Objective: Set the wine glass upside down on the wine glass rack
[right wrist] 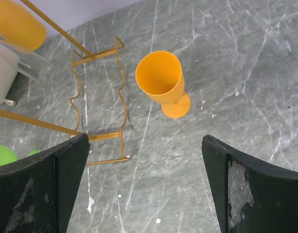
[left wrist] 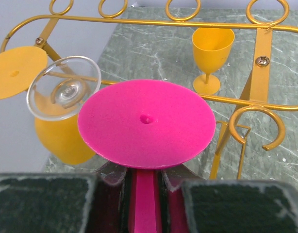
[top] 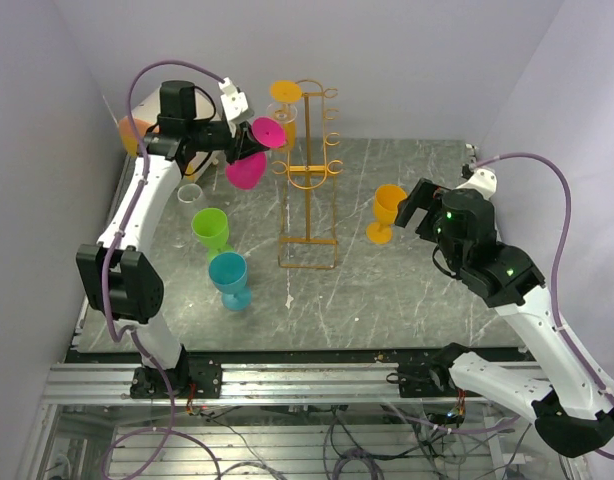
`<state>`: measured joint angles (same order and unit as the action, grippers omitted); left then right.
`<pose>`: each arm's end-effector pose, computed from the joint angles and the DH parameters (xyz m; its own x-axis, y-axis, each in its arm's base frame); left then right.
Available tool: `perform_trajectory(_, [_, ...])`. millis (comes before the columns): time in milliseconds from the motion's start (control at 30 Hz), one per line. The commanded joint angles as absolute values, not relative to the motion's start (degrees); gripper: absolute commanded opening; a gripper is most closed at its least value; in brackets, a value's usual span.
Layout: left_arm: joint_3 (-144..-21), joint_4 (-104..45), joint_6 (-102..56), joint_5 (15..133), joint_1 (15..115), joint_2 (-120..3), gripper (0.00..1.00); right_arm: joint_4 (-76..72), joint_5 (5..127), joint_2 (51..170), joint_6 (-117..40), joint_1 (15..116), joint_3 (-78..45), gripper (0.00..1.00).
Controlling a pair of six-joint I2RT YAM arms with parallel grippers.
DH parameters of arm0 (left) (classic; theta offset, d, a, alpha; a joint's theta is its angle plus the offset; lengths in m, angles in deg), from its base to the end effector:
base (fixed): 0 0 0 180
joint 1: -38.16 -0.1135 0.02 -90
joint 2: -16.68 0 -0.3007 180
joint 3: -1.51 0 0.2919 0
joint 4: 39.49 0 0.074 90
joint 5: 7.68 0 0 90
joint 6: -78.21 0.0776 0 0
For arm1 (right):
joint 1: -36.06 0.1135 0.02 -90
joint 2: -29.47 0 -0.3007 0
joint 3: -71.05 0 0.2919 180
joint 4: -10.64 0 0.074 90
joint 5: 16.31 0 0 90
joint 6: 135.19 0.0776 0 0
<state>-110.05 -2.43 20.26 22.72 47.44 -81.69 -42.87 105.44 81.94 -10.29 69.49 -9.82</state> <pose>0.4348 -0.1389 0.4318 0.1179 0.2528 -0.9603 0.9409 0.2809 0.1894 0.2064 0.0873 0.4314 -0.3310 0.3645 -0.8704 0.1445 0.9311 0.3349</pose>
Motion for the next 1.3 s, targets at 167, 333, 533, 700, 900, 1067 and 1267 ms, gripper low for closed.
perform_trajectory(167, [-111.2, -3.2, 21.2, 23.2, 49.0, -83.6, 0.07, -42.5, 105.8, 80.7, -10.7, 69.2, -8.4, 1.0])
perform_trajectory(333, [-111.8, -3.8, 20.2, 23.2, 49.2, -84.4, 0.07, -42.3, 105.7, 80.7, -11.1, 69.2, -8.2, 1.0])
perform_trajectory(533, [-112.8, -3.4, 20.6, 23.4, 50.1, -85.3, 0.07, -42.1, 105.6, 80.5, -11.3, 69.2, -7.9, 1.0])
perform_trajectory(700, [-113.8, -3.5, 20.4, 23.5, 50.5, -86.1, 0.07, -42.0, 105.5, 80.8, -11.4, 69.2, -8.1, 1.0])
perform_trajectory(900, [-114.0, -3.6, 20.1, 22.9, 51.0, -86.7, 0.07, -41.9, 105.3, 81.1, -11.4, 69.2, -7.8, 1.0])
perform_trajectory(1067, [-112.9, -2.1, 21.8, 23.4, 51.6, -86.3, 0.07, -42.1, 105.4, 81.5, -11.6, 69.2, -8.0, 1.0])
perform_trajectory(1267, [-111.6, -2.1, 21.7, 23.8, 51.7, -85.7, 0.18, -42.9, 109.4, 83.1, -9.9, 69.2, -7.2, 1.0])
